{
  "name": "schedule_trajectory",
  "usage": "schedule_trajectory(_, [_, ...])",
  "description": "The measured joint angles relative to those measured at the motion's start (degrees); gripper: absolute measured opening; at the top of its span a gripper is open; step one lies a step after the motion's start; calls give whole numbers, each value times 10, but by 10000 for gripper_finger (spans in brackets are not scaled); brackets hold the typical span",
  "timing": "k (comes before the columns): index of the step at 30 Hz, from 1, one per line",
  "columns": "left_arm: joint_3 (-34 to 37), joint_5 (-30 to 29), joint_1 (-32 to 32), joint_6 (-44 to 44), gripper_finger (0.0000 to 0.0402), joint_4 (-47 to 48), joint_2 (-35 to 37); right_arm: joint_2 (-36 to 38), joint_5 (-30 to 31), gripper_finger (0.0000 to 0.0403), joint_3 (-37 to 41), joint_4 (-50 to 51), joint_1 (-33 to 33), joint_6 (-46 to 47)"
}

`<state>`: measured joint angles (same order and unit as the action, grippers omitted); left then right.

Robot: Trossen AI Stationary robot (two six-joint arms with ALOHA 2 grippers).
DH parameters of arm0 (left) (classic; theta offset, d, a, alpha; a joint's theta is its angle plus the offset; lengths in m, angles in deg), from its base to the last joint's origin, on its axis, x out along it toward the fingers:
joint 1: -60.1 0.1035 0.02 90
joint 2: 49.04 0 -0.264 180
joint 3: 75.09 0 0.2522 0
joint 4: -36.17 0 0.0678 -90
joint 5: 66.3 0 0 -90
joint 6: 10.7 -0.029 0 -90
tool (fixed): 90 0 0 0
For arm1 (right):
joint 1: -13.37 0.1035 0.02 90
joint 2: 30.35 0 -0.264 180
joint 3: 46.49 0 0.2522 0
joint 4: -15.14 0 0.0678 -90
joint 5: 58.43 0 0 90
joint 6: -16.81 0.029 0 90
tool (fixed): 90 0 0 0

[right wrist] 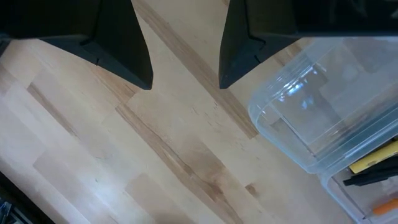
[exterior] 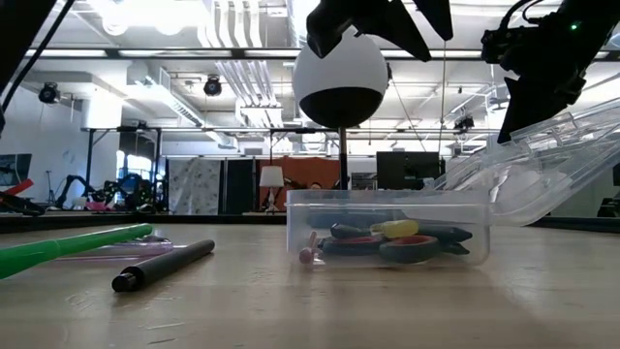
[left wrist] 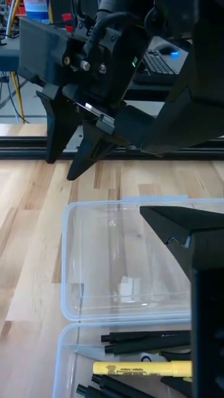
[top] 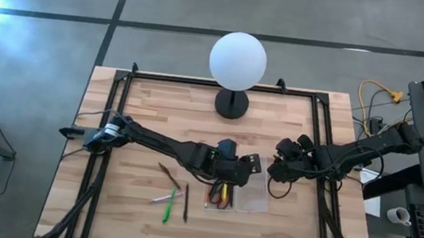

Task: Pick & place school supplies into a supply box
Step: Put the brown pen into the transparent supply box

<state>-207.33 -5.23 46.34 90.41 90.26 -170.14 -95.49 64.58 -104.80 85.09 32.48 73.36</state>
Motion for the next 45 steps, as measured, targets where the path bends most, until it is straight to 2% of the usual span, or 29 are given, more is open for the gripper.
schedule_trajectory(10, [-3,0,3,6,132,-6,0,0,0,176,0,0,0,0])
schedule_trajectory(19, [-2,2,3,54,132,-8,0,0,0,176,0,0,0,0])
schedule_trajectory(24, [2,26,7,55,132,48,0,0,0,176,0,-1,0,0])
schedule_trajectory(27, [5,59,18,24,132,67,-4,0,0,176,0,-1,0,0])
schedule_trajectory(30, [9,67,28,-32,132,89,-5,0,0,176,0,-1,0,0])
schedule_trajectory(35, [16,74,38,-46,132,241,-3,0,0,176,0,-2,0,0])
schedule_trajectory(41, [16,206,10,-45,132,439,5,0,0,176,0,-2,0,0])
schedule_trajectory(43, [27,231,-9,-35,132,493,5,0,0,176,0,-2,0,0])
schedule_trajectory(45, [68,239,-28,-4,132,492,18,0,0,176,0,-2,0,0])
